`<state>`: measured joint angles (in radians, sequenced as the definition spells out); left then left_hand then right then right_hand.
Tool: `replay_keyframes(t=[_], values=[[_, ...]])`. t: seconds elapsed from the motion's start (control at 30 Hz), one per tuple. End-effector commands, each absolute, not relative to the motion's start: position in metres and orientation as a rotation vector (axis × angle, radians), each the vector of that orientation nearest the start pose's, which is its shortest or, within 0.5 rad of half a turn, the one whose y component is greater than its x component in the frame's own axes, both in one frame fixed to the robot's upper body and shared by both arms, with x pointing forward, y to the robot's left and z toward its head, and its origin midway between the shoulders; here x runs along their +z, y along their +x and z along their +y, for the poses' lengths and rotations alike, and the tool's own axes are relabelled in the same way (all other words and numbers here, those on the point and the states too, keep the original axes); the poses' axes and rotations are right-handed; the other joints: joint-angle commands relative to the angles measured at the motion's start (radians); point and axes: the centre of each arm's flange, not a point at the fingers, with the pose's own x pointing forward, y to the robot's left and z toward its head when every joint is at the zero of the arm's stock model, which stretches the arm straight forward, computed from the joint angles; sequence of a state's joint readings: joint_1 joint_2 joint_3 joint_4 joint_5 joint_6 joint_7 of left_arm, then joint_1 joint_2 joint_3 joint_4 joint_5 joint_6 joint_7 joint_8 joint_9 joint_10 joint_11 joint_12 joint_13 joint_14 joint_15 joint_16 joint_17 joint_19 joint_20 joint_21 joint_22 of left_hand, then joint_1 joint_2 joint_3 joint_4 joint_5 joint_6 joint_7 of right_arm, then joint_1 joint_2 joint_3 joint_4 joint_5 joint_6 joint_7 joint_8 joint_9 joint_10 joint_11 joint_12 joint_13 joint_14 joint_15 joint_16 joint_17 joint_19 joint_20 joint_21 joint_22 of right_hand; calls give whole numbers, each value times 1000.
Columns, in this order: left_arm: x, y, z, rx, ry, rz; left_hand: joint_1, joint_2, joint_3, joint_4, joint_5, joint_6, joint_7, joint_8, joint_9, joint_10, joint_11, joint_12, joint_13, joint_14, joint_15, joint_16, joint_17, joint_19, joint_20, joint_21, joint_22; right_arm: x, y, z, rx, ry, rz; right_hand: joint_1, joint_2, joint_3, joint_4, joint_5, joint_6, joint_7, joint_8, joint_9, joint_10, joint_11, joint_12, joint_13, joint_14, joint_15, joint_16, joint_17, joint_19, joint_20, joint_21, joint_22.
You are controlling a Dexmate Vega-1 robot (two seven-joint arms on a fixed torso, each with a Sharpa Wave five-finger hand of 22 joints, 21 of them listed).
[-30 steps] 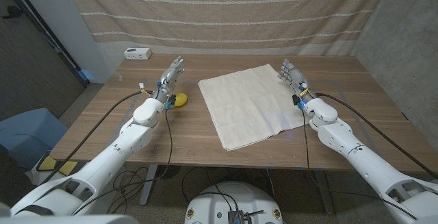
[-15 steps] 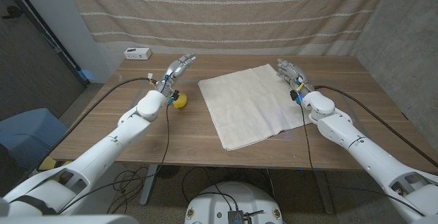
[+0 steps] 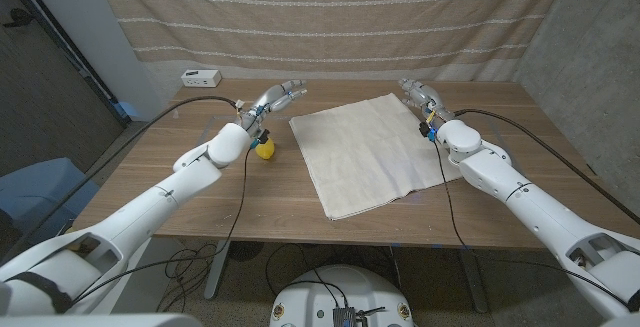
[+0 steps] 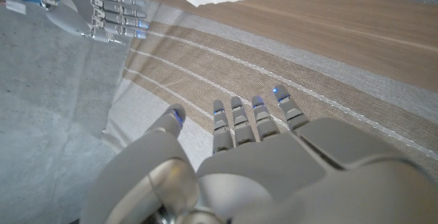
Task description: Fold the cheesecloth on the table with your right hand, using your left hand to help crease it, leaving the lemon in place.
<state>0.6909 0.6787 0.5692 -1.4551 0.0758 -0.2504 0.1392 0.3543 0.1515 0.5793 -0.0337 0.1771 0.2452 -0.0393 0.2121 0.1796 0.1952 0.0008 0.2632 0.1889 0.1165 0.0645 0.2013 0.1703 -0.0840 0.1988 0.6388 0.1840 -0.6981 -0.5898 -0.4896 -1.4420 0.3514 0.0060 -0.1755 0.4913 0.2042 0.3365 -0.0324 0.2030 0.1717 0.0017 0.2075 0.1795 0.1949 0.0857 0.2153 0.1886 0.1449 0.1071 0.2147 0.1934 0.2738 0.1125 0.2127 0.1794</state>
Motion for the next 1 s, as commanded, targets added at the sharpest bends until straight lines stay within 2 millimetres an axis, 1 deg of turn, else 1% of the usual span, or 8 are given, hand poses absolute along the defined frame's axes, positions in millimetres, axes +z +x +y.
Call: replay_keyframes(t=[0.03,0.13,0.23,0.53,0.6,0.7,0.77,1.0], values=[[38,617,207,-198,1039,-829,2,5,5,-3,1,14,1,5,1,10,-4,0,2,7,-1,4,3,2,5,-5,3,60,662,-251,26,-480,-556,16,-3,13,-3,2,9,-3,1,3,11,0,0,2,8,-3,6,2,11,1,4,2],[35,616,202,-216,1067,-829,2,4,6,-4,1,21,0,5,1,18,-4,2,2,11,-3,3,3,3,6,-6,3,66,664,-249,21,-508,-556,18,-4,15,-3,2,11,-4,1,3,11,-1,-1,2,9,-3,6,2,13,-1,5,2],[31,613,195,-240,1116,-826,0,4,7,-5,1,30,6,5,2,33,2,5,2,16,-5,3,4,4,4,-7,4,72,665,-246,3,-546,-552,20,-5,18,-4,1,14,-3,1,3,13,-1,-1,2,9,-4,6,3,14,-1,5,2],[25,609,182,-291,1184,-813,-4,2,12,-7,1,67,15,9,3,62,5,9,3,24,-12,0,4,7,3,-11,4,81,671,-241,-29,-630,-532,27,-9,26,-8,1,16,-5,-1,3,17,-5,-2,2,12,-7,7,3,17,0,5,2],[24,607,180,-296,1199,-815,-7,3,12,-6,0,75,17,9,3,68,5,9,3,36,-16,4,5,7,3,-12,4,83,673,-239,-26,-645,-523,33,-22,28,-16,-1,17,-4,-3,3,18,-6,-3,2,16,-6,6,0,19,2,6,1],[21,607,177,-312,1213,-809,-14,1,13,-3,-1,60,6,-4,3,74,7,5,4,74,-21,14,6,14,2,-13,4,83,676,-237,-49,-688,-511,41,-33,30,-27,-3,16,-7,-5,3,20,-8,-4,2,21,-8,5,-2,22,4,6,1],[19,607,175,-321,1227,-800,-16,0,13,-2,-1,59,4,-6,3,75,8,4,4,82,-24,16,7,15,3,-13,4,84,678,-235,-66,-701,-502,45,-41,30,-34,-5,17,-8,-6,4,23,-11,-4,2,24,-13,4,-4,27,4,7,1],[13,605,168,-336,1279,-782,-27,-4,10,2,-3,86,9,-1,3,90,2,5,4,90,-26,14,8,15,1,-17,4,85,686,-233,-114,-761,-469,40,-59,21,-40,-12,20,-11,-7,4,25,-17,-6,2,29,-22,3,-4,34,2,9,1]])
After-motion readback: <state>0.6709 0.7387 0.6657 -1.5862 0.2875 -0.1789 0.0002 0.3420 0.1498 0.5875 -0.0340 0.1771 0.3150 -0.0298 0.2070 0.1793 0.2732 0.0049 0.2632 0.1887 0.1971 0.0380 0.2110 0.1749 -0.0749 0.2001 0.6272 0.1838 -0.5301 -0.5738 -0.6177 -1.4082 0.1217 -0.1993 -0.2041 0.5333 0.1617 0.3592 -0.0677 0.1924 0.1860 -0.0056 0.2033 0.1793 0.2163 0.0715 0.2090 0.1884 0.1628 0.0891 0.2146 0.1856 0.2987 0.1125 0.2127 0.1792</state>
